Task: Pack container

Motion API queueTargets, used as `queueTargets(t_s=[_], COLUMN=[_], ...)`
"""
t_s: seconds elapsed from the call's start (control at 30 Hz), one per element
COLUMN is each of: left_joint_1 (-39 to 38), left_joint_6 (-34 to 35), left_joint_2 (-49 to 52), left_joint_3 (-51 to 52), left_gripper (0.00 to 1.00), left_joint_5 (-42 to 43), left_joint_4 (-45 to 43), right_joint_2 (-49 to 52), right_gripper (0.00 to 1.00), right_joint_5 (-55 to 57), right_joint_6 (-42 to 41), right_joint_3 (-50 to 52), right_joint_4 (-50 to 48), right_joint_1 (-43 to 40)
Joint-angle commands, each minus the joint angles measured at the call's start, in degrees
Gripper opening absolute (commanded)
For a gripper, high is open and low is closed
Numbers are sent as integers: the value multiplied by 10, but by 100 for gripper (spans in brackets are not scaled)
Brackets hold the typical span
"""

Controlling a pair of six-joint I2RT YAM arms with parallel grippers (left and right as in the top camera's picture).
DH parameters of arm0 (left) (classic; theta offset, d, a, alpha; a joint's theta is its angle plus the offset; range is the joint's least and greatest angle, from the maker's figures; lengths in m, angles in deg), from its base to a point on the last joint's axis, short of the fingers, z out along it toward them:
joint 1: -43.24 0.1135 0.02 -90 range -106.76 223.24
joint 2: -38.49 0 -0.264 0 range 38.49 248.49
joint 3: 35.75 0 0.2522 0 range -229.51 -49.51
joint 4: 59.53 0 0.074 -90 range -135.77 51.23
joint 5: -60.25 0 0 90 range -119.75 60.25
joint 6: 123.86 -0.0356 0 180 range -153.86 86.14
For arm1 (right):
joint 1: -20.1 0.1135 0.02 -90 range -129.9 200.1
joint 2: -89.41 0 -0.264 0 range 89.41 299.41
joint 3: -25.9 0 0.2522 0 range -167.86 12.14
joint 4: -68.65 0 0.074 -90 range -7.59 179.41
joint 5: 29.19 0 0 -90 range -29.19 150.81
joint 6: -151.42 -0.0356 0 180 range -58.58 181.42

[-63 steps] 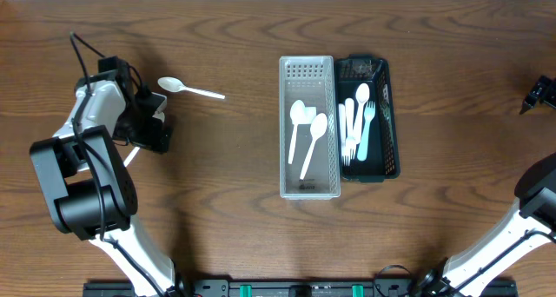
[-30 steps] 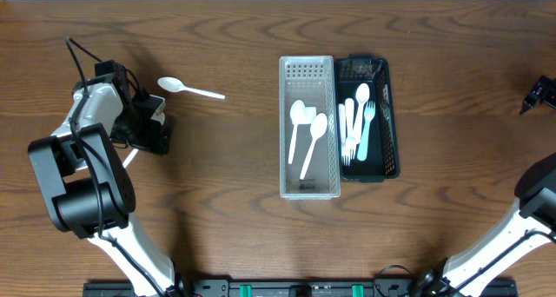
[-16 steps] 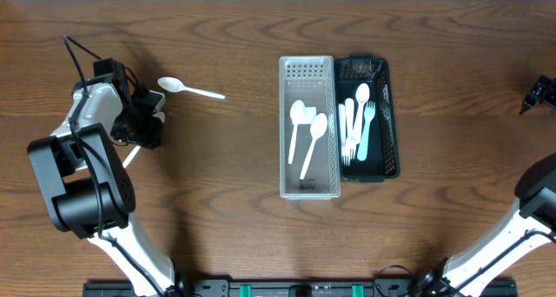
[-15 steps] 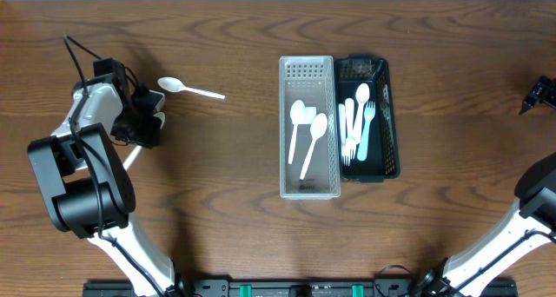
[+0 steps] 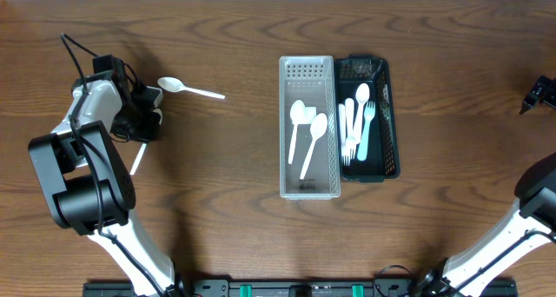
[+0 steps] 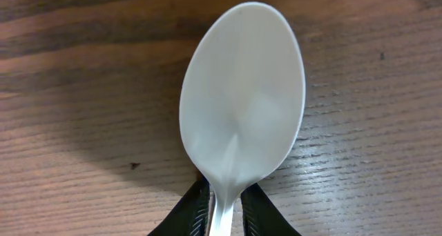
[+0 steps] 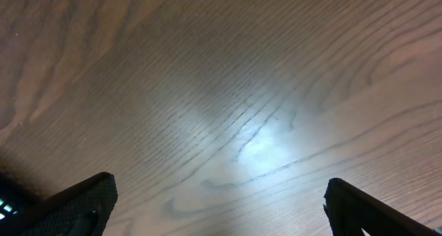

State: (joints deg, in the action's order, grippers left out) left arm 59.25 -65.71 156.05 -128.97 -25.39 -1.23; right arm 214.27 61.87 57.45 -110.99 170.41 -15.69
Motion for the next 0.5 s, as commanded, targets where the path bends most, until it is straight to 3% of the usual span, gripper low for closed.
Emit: queueTargets(t_s=[0.0,0.27,0.47], left_joint_1=[-7,-76,-162], left_joint_6=[32,75,114], left_joint_2=[-37,-155,-229], left_joint_3=[-28,-46,-46], left_gripper=[19,19,19], left_joint_5=[7,99,81], left_joint_4=[-1,-5,-6], right_joint_2=[0,0,0], right_gripper=[99,99,99], right_joint_5=[0,0,0], right_joint_6=[-7,-7,-7], right_joint_3=[2,2,2], right_joint_4=[0,0,0], right_joint_1=[-2,-2,-2])
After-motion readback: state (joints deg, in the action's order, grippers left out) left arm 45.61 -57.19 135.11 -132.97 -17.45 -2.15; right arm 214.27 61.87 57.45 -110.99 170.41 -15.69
